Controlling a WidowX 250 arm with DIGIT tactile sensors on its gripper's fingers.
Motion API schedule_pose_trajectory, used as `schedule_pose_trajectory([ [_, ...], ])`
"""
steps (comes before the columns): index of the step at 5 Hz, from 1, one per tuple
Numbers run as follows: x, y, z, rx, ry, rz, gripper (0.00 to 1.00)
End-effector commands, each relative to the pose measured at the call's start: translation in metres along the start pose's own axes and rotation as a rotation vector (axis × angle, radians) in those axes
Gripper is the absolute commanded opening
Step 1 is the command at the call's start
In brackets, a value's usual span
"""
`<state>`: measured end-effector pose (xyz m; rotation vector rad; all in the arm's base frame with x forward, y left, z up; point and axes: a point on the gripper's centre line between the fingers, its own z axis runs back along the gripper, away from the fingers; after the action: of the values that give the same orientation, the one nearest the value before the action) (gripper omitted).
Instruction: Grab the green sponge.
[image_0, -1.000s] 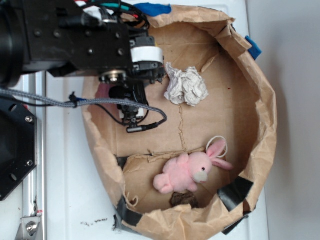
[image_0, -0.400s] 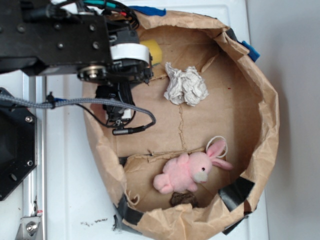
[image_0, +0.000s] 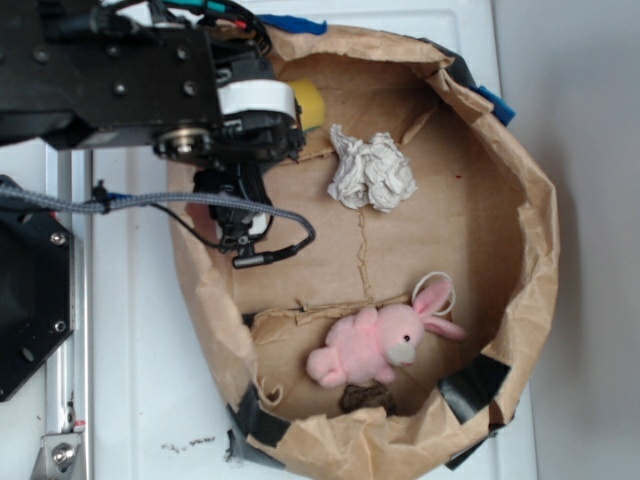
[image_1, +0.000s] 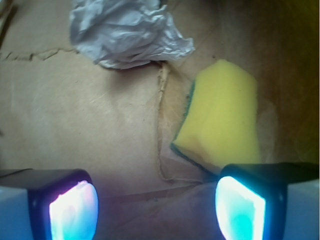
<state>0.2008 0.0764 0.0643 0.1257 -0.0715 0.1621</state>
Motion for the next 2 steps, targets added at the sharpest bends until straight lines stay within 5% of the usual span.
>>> schedule_pose_trajectory([
  [1, 0.0132, 0.016, 0.002, 0.02, -0.012, 0.126, 1.0],
  [2, 0.0195, 0.0193, -0.0007, 0.036, -0.01, 0.162, 1.0],
])
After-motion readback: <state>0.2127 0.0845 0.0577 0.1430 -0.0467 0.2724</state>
